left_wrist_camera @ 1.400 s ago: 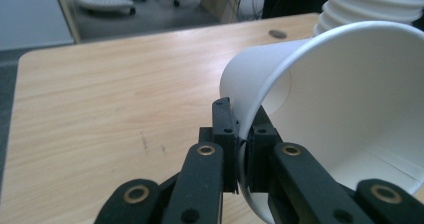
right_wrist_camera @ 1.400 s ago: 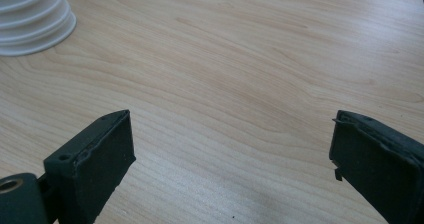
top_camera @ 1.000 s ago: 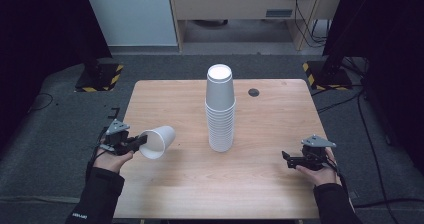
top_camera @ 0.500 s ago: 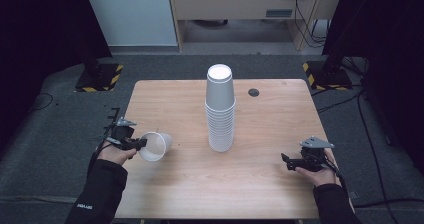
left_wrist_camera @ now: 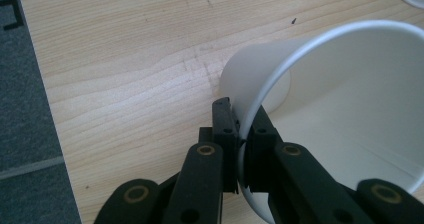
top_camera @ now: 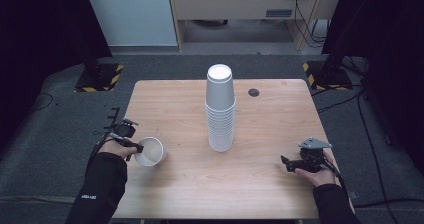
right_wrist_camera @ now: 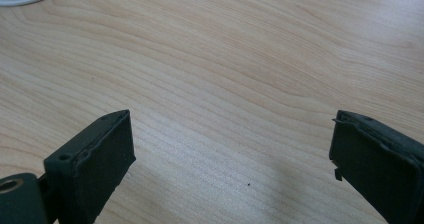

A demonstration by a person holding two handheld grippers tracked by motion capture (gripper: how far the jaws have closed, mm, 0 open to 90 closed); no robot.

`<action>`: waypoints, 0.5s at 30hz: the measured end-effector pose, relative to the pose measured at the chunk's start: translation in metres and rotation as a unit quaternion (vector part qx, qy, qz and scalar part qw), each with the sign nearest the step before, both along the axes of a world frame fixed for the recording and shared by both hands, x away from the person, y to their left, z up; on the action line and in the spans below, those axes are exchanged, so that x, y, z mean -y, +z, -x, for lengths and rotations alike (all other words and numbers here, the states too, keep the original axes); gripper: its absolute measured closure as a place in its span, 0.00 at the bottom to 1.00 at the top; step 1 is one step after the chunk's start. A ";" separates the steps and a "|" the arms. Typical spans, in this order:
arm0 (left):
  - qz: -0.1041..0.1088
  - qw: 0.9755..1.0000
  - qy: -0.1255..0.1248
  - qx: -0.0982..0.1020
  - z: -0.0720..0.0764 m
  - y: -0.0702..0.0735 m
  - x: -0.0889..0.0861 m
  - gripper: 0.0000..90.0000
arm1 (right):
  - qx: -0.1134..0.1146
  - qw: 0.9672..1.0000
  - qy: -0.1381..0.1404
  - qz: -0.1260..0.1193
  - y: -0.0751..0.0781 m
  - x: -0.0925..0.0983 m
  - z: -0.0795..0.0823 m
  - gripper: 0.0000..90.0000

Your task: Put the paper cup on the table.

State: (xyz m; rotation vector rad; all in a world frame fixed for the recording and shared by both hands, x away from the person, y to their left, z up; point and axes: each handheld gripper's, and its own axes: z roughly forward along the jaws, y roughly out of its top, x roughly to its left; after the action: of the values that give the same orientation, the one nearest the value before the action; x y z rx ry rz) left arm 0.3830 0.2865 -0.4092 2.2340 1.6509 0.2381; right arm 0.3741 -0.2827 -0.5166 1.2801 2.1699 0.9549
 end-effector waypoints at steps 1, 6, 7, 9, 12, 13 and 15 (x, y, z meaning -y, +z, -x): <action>-0.001 1.000 0.001 -0.007 -0.001 -0.001 0.000 0.95 | 0.000 1.000 -0.001 0.000 -0.001 0.000 0.000 0.05; 0.000 0.999 0.007 -0.037 -0.007 -0.006 0.002 0.95 | -0.005 1.000 0.002 0.002 -0.002 0.000 -0.001 0.05; -0.003 0.999 0.006 -0.044 -0.008 -0.007 0.003 0.95 | -0.005 1.000 0.003 0.003 -0.002 0.000 -0.001 0.05; -0.003 0.999 0.008 -0.049 -0.010 -0.007 0.004 0.95 | -0.009 1.000 0.002 0.001 -0.003 0.000 0.000 0.05; -0.005 0.998 0.013 -0.054 -0.013 -0.007 0.005 0.95 | -0.011 1.000 0.002 0.001 -0.003 0.000 -0.001 0.05; -0.003 0.999 0.012 -0.053 -0.014 -0.007 0.006 0.95 | -0.012 1.000 0.003 0.001 -0.004 0.001 -0.001 0.05; 0.005 0.999 0.017 -0.041 -0.017 -0.008 0.008 0.92 | -0.012 1.000 0.003 0.003 -0.004 0.001 -0.001 0.05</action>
State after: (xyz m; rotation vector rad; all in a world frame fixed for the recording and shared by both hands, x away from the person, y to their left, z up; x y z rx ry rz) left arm 0.3998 0.2788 -0.4172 2.2386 1.7293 0.1480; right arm 0.3750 -0.2833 -0.5204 1.2899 2.1946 0.9396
